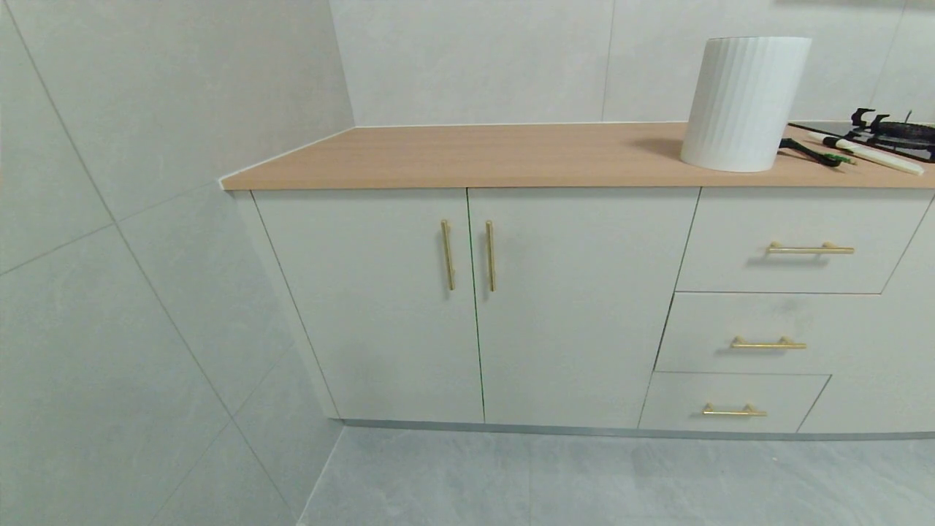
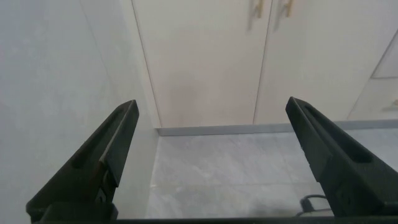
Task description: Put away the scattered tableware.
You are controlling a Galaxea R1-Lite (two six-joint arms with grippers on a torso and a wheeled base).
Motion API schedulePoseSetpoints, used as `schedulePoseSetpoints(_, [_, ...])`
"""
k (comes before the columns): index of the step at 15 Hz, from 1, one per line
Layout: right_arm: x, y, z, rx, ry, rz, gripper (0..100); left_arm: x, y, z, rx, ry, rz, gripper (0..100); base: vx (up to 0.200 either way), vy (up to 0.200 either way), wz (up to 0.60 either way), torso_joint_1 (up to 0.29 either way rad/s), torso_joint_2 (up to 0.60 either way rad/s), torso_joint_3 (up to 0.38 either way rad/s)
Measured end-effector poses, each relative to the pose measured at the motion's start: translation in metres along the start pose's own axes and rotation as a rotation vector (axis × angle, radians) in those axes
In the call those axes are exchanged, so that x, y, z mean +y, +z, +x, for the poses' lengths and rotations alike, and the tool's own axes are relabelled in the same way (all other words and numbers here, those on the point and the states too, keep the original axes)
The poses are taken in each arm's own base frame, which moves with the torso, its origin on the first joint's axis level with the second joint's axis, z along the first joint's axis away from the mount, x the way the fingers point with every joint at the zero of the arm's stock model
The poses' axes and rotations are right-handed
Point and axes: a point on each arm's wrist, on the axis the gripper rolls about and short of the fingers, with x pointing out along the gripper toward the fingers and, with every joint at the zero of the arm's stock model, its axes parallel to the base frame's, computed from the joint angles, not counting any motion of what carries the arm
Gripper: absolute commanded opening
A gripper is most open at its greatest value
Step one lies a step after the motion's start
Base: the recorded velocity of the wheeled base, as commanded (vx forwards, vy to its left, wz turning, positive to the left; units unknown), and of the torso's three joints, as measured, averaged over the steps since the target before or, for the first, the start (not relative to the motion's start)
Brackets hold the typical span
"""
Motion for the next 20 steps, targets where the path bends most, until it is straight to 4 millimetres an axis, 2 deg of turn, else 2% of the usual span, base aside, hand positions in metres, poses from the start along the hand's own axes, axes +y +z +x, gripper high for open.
schedulePoseSetpoints(3, [-0.0001,-0.0014,0.0002,0.007,-0.007,0.080,100,0.0000,-0.0001,0.0000,0.000,0.000,-0.003,100,0.000,0.000,0.00,0.000,0.00,0.000])
schedulePoseSetpoints(17, [-0.0001,-0.0021,0.0004,0.013,-0.009,0.082,100,0.0005,-0.0001,0.0000,0.001,0.024,-0.016,100,0.000,0.000,0.00,0.000,0.00,0.000])
schedulePoseSetpoints(20, [-0.0001,-0.0022,0.0004,0.014,-0.008,0.082,100,0.0005,-0.0001,0.0000,0.001,0.023,-0.016,100,0.000,-0.200,0.00,-0.001,0.00,0.004])
